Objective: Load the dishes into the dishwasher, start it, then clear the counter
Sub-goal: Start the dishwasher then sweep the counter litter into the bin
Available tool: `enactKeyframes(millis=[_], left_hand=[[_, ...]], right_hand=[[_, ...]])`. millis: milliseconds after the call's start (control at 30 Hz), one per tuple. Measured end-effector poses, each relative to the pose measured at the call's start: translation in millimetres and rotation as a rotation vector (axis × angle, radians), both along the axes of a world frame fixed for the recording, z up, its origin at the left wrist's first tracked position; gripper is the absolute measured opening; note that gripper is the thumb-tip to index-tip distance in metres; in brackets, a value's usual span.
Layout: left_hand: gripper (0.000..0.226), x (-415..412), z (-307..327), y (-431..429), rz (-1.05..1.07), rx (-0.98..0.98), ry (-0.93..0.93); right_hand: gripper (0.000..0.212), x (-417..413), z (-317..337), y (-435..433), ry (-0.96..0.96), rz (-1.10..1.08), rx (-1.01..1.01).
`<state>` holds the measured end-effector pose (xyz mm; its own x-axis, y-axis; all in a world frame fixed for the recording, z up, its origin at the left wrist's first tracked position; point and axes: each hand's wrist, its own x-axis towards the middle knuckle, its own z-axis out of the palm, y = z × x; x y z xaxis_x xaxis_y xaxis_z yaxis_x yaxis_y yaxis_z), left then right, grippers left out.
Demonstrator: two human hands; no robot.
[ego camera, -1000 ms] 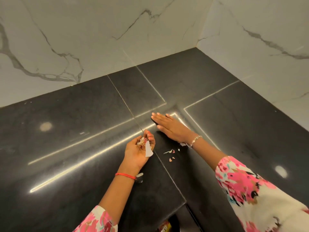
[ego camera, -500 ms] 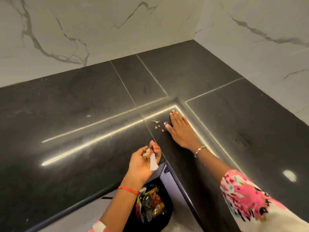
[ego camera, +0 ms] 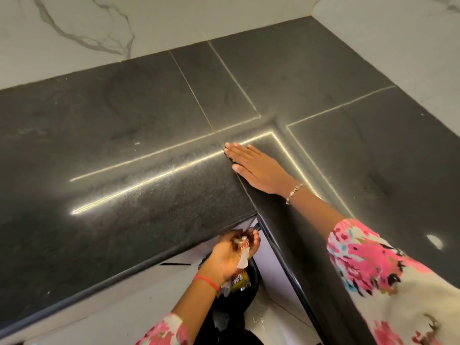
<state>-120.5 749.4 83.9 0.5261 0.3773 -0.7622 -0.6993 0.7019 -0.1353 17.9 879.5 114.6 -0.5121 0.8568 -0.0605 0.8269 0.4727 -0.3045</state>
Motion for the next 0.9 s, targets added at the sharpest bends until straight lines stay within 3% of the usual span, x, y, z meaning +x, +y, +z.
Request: enactKeyframes(millis=[167,233,300,367,467,667,767,833,900], left_hand=[[0.030,0.7,-20.3,14.5,-0.051,-0.017,-0.053],[0.024,0.1,-23.9,15.8,-0.057,0.056,-0.128],[0.025,-1.4,-25.0,18.4,-0.130,0.077,-0.079],[0.027,0.1,-34.3,21.3,-0.285,0.082,0.173],[0.033,-2.5,-40.5,23.1,-0.153,0.029,0.140],[0.056,-4.4,-53.3,24.6,-0.311,0.201,0.297],[0.035,-7.6,-76.3,21.5,-0.257,0.120,0.305],[0.023,-9.3,-76.2,21.3,-0.297,0.102,0.260],[0.030,-7.9,-69.8,17.5,-0.263,0.128,0.167]], right_hand=[[0.050,9.5,5.3,-76.4,0.107,0.171,-0.092],[0.045,15.4,12.0,-93.5,0.359,0.061,-0.285],[0.045,20.3,13.1,-97.5,0.540,-0.134,-0.320],[0.051,18.3,7.6,-97.1,0.379,-0.280,-0.205],[0.070,0.1,-2.0,-100.7,0.041,-0.273,-0.078],[0.057,-14.0,-3.7,-119.4,0.061,0.010,-0.017],[0.046,-6.2,4.1,-131.1,0.319,0.058,-0.211],[0.038,0.1,13.1,-136.4,0.626,-0.104,-0.415],[0.035,1.2,18.5,-141.4,0.814,-0.291,-0.399]])
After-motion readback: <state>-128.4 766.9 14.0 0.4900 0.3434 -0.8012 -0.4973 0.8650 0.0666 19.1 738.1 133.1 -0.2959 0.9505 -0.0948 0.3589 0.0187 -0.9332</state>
